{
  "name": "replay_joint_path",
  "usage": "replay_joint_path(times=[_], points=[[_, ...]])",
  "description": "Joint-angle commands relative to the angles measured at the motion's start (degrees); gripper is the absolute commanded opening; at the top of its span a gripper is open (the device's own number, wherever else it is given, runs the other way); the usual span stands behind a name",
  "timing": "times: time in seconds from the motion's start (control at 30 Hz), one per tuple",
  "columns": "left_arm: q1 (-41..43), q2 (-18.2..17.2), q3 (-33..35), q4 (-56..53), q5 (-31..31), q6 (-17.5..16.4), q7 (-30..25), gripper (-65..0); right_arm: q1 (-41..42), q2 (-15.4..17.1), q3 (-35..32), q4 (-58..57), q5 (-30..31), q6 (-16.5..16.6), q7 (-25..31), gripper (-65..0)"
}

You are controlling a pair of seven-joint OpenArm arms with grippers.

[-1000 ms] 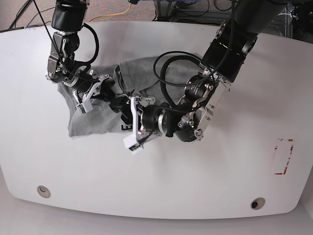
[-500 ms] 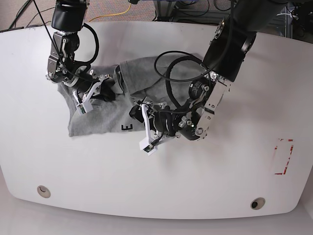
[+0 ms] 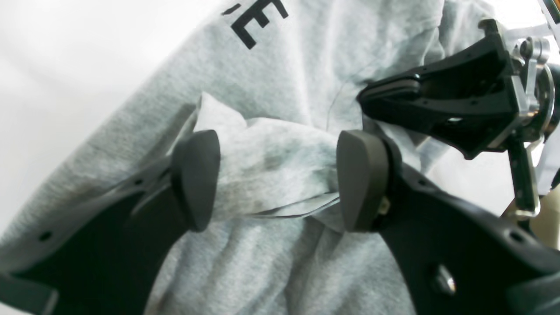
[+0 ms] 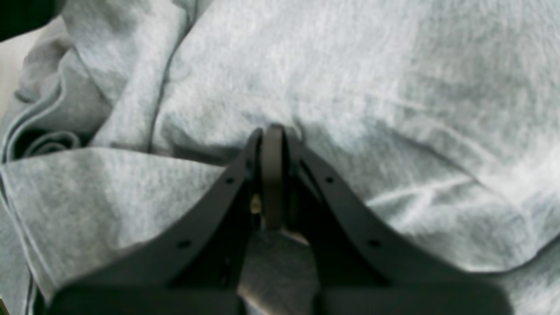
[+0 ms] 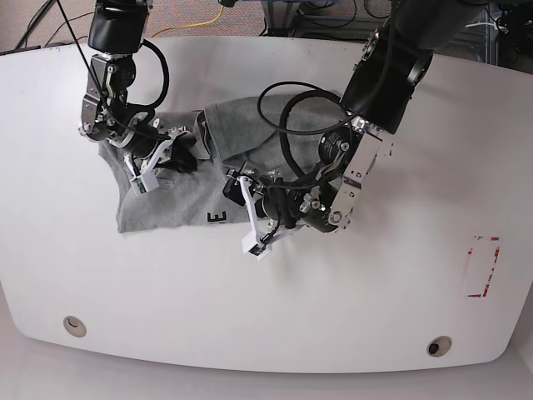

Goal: Layout the t-shirt on the table in an organized manner, then fold the t-shirt properly
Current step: 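Lift the grasped fabric with the left gripper toward the right gripper, then drag the held fabric with the left gripper across the shirt toward the hem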

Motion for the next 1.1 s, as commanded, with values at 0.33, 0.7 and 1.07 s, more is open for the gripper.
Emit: replay_joint_path(times=[0.33, 0.7, 1.07], points=[[-0.6, -2.1, -0.2, 0.8, 0.9, 2.8, -1.4, -25.3, -1.2, 0.2, -0.7, -1.4, -8.1, -2.2, -8.5, -63.1], [-0.5, -2.1, -0.2, -1.3, 1.1, 2.8, -1.5, -25.3, -1.2, 0.1, -0.7, -1.4, -8.1, -2.2, -8.5, -63.1], [-0.5, -1.8, 0.2, -1.5, 1.0, 2.6, -1.5, -31.8, -1.2, 0.1, -0.7, -1.4, -8.1, -2.2, -8.5, -63.1]])
